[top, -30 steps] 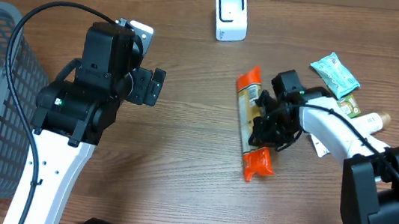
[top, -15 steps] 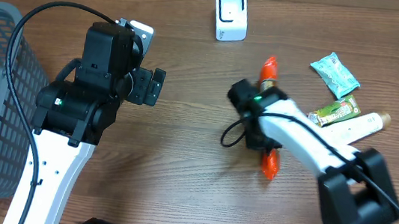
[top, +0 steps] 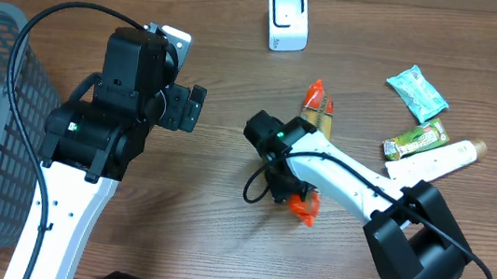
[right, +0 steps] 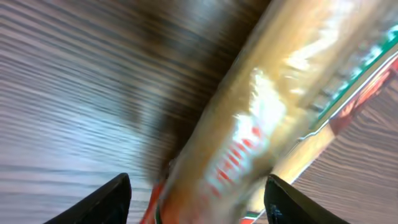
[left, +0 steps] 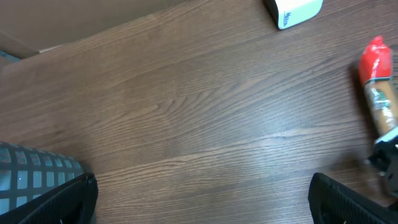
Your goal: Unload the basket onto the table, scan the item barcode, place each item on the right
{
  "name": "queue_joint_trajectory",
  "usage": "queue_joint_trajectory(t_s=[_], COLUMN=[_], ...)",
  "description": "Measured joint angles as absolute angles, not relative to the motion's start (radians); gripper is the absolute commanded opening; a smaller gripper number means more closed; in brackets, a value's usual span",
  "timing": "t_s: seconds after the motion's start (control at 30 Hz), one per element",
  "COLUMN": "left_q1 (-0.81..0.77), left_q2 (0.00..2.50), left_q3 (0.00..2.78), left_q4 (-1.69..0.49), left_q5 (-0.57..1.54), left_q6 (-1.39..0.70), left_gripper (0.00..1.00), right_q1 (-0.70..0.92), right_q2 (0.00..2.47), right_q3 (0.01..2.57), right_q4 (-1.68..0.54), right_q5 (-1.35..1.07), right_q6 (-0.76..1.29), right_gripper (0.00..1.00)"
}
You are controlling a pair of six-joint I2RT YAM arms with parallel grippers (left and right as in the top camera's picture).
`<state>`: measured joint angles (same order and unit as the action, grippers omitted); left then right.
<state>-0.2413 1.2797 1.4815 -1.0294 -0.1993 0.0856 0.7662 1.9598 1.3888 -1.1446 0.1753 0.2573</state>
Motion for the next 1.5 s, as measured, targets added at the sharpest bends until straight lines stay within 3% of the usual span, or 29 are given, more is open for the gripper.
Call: queue_joint_trajectory(t_s=[0.23,0.43,0.8,1.07,1.17,1.27,1.3,1.5], left_q1=[-0.241,-0.241,-0.241,-0.241,-0.241,-0.241,-0.241,-0.241], left_q2=[1.280,1.279,1.280,1.280,1.279,1.279,1.279,1.280], left_q3=[1.481,1.481,1.481,1.481,1.481,1.481,1.481,1.481], left_q4=[-1.029,-1.029,-1.029,-1.029,-1.029,-1.029,-1.029,-1.029], left_q5=[-0.200,-0.200,-0.200,-0.200,-0.199,-0.199,-0.200,-0.199], left_q6=[0.086,0.086,0.086,0.086,0.086,0.086,0.086,0.086], left_gripper=[1.00,1.00,1.00,1.00,0.99,1.00,1.00,0.99], right_q1=[0.666,0.562,0.576,0.576,0.576,0.575,0.575,0.575], right_q2=[1.958,1.957,1.955,1.955,1.955,1.953,1.946,1.925], right_q3=[1.469,1.471,1.321,1.266,1.266,1.266,1.267,1.284], right_q4=[-1.198,-1.158,-0.996,-0.977,-0.979,-0.981,-0.984,-1.038], right_q5=[0.171,0.059,-0.047,-0.022,-0.018,-0.012,-0.007,-0.011], right_q6=[0.338,0.356,0.343,0.343,0.338,0.344,0.353,0.340], right_gripper=[0.86,0.94,0.93,0.74,0.50,0.08,0.04,0.04])
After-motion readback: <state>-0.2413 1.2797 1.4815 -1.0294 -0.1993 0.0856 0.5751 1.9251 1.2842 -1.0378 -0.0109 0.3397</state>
